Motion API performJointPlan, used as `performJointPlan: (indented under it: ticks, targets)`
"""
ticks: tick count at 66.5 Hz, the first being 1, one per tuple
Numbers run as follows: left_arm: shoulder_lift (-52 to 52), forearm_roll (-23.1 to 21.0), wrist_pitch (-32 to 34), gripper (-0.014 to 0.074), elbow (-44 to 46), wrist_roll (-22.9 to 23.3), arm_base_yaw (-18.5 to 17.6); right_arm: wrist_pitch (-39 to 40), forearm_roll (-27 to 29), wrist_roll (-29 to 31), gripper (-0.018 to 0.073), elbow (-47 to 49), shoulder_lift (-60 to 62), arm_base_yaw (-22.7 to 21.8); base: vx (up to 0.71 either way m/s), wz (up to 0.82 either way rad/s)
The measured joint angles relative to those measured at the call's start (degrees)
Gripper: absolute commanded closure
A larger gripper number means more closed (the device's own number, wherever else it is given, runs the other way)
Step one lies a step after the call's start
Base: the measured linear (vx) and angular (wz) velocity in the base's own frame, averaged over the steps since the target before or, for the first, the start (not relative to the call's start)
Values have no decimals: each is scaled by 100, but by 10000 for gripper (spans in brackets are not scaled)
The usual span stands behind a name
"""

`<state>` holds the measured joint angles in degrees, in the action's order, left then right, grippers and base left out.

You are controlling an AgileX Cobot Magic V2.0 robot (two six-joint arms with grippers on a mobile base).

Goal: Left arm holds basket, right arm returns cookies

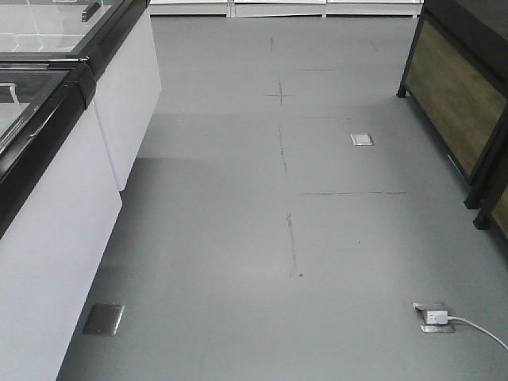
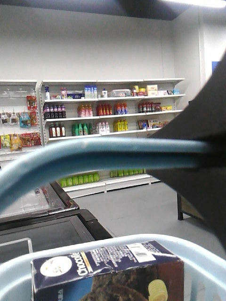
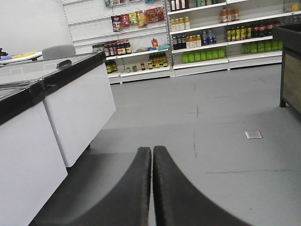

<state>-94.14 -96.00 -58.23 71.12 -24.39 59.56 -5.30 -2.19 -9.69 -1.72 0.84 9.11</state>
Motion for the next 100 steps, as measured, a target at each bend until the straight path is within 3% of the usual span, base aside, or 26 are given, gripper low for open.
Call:
performJointPlan:
  ticks: [19,33,46,67,77,86,100]
  targets:
    - [43,169,72,604,267,205,-103,0,0,0,568,0,0,0,0,0]
    - [43,233,78,604,1125,413,-905,0,0,0,568,0,0,0,0,0]
    - [43,211,180,604,1793,444,-2150,0,0,0,568,0,0,0,0,0]
    - [37,273,420,604,1887,361,-4434,0,0,0,568,0,0,0,0,0]
    - [7,940,662,604,1887,266,-5441,0,0,0,568,0,0,0,0,0]
    - [-188,1558,691,604,1887,463,-6282,0,0,0,568,0,0,0,0,0]
    - [-423,2033,691,604,1882,448,-7602,0,0,0,568,0,0,0,0,0]
